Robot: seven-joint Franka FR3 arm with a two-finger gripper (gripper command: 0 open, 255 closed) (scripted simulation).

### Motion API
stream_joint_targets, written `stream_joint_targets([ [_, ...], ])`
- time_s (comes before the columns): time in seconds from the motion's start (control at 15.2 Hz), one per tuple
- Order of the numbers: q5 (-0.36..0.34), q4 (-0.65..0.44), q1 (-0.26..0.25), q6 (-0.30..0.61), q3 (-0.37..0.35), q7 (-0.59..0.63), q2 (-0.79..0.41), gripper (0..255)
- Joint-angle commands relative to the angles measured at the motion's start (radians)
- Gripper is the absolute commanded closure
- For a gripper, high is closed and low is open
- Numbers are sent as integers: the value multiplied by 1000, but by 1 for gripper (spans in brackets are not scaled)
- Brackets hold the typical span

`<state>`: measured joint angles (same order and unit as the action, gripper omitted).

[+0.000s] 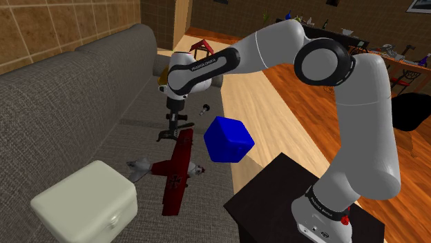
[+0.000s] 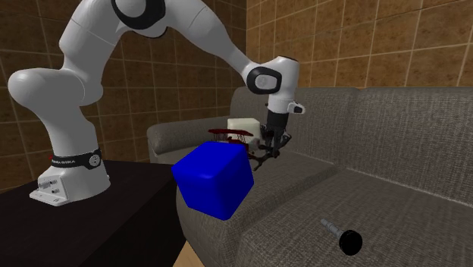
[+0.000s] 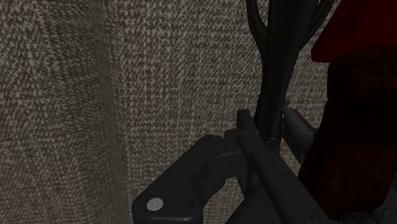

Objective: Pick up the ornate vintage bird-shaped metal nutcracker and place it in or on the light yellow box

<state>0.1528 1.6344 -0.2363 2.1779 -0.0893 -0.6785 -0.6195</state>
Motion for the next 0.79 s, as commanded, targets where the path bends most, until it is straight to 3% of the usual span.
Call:
stream_joint_targets([
  [0.0, 0, -3, 1, -19, 0, 2, 16, 255],
  [0.73, -3, -38, 4, -129, 0, 18, 92, 255],
])
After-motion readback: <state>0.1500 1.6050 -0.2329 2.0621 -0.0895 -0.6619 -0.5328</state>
